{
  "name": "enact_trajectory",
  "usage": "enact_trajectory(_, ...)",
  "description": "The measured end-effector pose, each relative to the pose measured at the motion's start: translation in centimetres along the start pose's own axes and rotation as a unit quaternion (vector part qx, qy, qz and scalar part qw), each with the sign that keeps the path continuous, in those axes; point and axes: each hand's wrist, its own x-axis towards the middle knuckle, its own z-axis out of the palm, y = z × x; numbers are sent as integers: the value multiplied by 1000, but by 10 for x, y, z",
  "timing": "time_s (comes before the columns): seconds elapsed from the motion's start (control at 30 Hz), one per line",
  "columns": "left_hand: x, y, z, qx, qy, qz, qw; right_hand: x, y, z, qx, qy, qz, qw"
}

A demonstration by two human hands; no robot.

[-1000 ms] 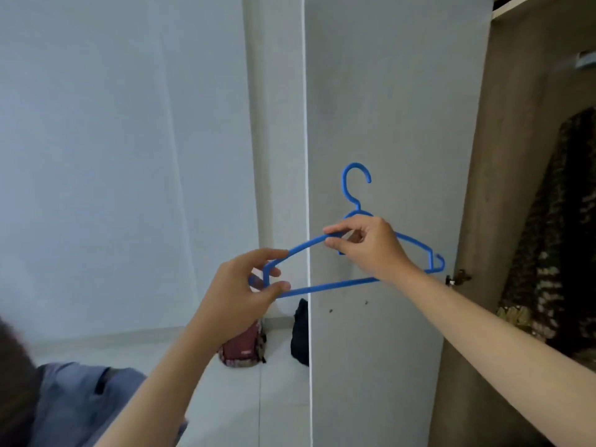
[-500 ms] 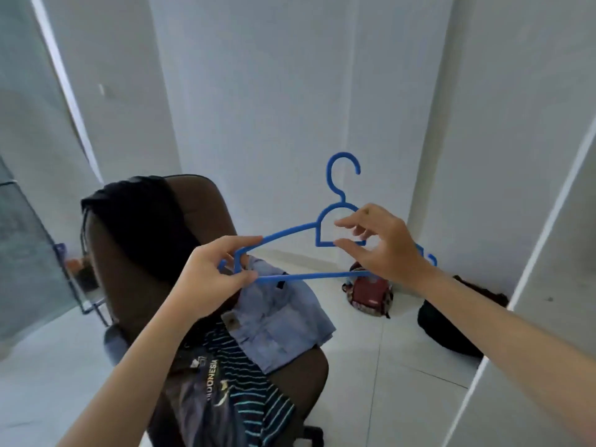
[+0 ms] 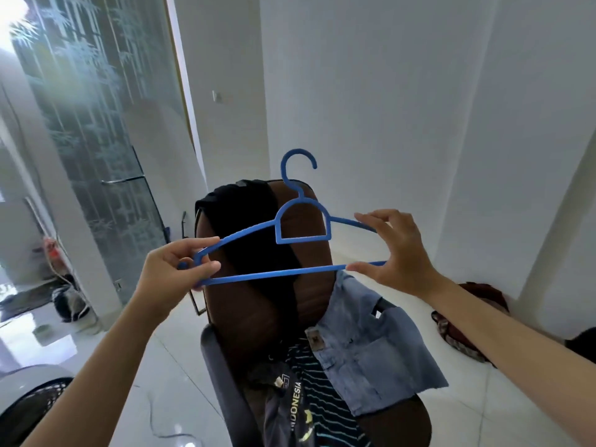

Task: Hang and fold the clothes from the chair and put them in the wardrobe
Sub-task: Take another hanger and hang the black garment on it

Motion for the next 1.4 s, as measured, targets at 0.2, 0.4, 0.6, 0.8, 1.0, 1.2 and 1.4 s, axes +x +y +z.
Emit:
enact_trajectory(0.2,56,-35,-1,7,37,-50,998,38,47,60,74,-51,-44,995)
enact_trajectory(0.4,135,-76,36,-20,87,-97,991,87,136,123,-3,-42,-44,998)
enact_trajectory(0.6,213,-125,86,-59,171,-140,973,116,225,180,-30,-47,-58,997)
enact_trajectory(0.8,268,-193,104,77,362,-196,908,129,276,233,21,-44,37,998)
enact_trajectory(1.0,305,-222,116,230,325,-283,873,134,289,269,52,-57,65,995)
enact_trajectory(1.2,297,-223,122,319,308,-221,869,135,273,294,111,-64,100,987)
enact_trajectory(1.4,254,-221,140,341,244,-174,891,138,240,308,150,-61,118,980)
